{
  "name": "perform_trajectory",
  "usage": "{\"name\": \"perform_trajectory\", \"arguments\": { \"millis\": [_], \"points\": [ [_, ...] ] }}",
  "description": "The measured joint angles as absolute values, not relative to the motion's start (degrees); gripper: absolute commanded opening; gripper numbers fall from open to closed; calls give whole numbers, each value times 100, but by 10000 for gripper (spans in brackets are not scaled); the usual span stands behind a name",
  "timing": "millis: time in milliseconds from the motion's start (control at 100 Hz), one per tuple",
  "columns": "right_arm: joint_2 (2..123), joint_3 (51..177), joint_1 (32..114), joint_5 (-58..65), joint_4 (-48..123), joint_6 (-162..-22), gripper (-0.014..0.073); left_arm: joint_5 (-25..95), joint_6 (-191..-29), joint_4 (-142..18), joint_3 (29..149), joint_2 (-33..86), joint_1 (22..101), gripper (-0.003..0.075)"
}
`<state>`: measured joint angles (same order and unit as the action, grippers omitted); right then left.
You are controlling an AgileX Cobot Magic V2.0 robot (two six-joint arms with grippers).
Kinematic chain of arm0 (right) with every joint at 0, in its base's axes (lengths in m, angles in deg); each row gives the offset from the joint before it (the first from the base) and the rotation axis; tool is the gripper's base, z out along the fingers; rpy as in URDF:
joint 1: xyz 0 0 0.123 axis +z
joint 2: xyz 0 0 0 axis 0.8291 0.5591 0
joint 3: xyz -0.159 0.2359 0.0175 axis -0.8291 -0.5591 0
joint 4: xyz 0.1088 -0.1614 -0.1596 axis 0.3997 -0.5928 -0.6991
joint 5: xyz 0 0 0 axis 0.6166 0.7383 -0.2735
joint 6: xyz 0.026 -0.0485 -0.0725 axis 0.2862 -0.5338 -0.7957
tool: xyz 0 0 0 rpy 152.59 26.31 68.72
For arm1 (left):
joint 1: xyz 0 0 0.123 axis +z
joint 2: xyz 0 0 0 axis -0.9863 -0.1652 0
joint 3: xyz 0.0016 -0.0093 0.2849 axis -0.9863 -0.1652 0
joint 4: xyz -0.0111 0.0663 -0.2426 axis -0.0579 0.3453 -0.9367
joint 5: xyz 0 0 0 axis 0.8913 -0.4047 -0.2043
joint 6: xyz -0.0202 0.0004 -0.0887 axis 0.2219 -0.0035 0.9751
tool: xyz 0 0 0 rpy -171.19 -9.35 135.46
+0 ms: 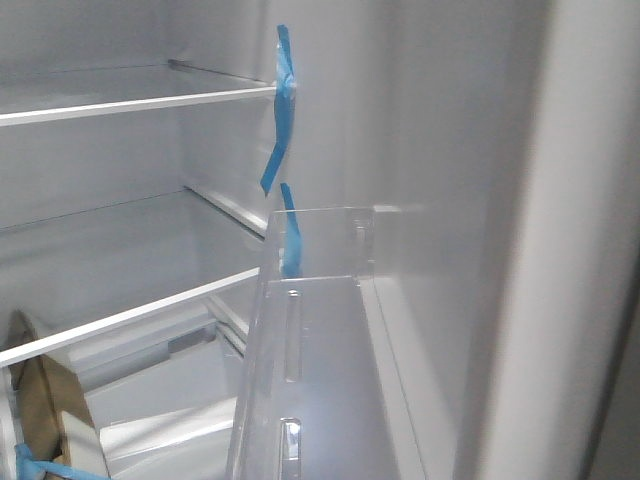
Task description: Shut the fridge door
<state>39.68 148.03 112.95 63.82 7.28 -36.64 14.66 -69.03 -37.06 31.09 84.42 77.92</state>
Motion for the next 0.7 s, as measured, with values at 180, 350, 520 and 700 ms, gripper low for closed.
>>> {"name": "perform_trajectory", "arguments": {
  "millis": [180,350,520,700],
  "points": [
    [4451,14803,11494,6123,537,-3654,-44,1466,-6903,-3706,3109,8442,7792,-20],
    [4865,14792,11539,5894,527,-3654,-44,1466,-6903,-3706,3109,8442,7792,-20],
    [5065,14780,11543,5749,546,-3664,-44,1466,-6903,-3706,3109,8442,7792,-20],
    [5078,14780,11543,5551,701,-3752,-44,1466,-6903,-3706,3109,8442,7792,-20]
  ]
}}
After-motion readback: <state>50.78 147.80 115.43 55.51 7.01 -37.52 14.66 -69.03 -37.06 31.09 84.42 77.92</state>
